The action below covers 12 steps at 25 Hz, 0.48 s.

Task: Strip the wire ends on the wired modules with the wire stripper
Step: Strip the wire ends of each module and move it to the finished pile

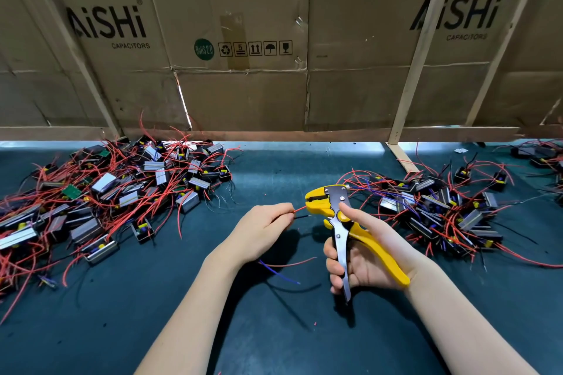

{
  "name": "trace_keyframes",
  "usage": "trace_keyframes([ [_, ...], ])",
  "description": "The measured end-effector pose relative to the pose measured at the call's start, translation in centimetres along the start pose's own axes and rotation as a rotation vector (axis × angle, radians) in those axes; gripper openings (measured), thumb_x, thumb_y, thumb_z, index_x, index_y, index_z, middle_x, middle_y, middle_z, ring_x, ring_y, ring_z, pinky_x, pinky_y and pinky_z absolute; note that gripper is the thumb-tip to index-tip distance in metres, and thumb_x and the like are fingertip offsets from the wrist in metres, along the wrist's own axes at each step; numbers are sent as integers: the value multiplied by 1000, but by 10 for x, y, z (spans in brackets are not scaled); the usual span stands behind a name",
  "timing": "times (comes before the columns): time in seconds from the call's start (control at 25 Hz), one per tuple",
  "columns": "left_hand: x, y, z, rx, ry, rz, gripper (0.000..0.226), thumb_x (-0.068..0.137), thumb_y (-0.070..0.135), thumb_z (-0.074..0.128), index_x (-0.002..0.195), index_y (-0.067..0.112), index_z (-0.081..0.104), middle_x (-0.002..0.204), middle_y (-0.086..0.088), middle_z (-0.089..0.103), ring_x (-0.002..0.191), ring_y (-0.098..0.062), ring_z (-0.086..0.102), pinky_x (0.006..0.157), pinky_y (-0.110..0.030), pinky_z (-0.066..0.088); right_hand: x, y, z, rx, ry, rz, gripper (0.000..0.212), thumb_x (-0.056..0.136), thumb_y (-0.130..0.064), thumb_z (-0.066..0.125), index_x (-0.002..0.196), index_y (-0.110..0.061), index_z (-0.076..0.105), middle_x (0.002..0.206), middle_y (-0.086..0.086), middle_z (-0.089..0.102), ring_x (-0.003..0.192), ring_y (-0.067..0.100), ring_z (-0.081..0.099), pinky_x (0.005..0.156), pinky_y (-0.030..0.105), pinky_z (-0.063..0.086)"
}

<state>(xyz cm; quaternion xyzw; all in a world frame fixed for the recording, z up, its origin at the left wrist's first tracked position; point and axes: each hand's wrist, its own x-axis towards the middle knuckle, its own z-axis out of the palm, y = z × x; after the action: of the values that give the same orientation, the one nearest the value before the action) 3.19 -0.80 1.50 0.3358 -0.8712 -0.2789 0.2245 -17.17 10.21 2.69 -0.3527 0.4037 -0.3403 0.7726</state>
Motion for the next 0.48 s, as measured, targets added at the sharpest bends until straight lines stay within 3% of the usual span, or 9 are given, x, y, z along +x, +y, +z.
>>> trace_keyframes([
  [0.24, 0, -2, 0, -42, 19, -1, 26, 98, 21, 44, 74, 14, 48, 66, -4, 48, 66, -17, 43, 63, -35, 37, 0, 1, 6, -25, 133, 8, 72, 81, -75, 48, 63, -6, 56, 56, 12, 49, 49, 27, 53, 60, 36, 52],
  [0.36, -1, -2, 1, -38, 18, 5, 25, 97, 22, 43, 74, 15, 49, 63, 5, 46, 64, -13, 42, 63, -33, 37, 2, -1, 8, -61, 256, -42, 74, 79, -80, 41, 53, -11, 45, 44, 5, 35, 37, 21, 38, 46, 29, 42],
  [0.48, -1, -2, 1, -38, 13, 1, 25, 96, 24, 42, 74, 17, 51, 61, 8, 46, 64, -14, 42, 63, -33, 37, 2, -1, 8, 13, 285, -67, 76, 80, -81, 39, 53, -10, 45, 45, 6, 35, 38, 22, 38, 47, 28, 42],
])
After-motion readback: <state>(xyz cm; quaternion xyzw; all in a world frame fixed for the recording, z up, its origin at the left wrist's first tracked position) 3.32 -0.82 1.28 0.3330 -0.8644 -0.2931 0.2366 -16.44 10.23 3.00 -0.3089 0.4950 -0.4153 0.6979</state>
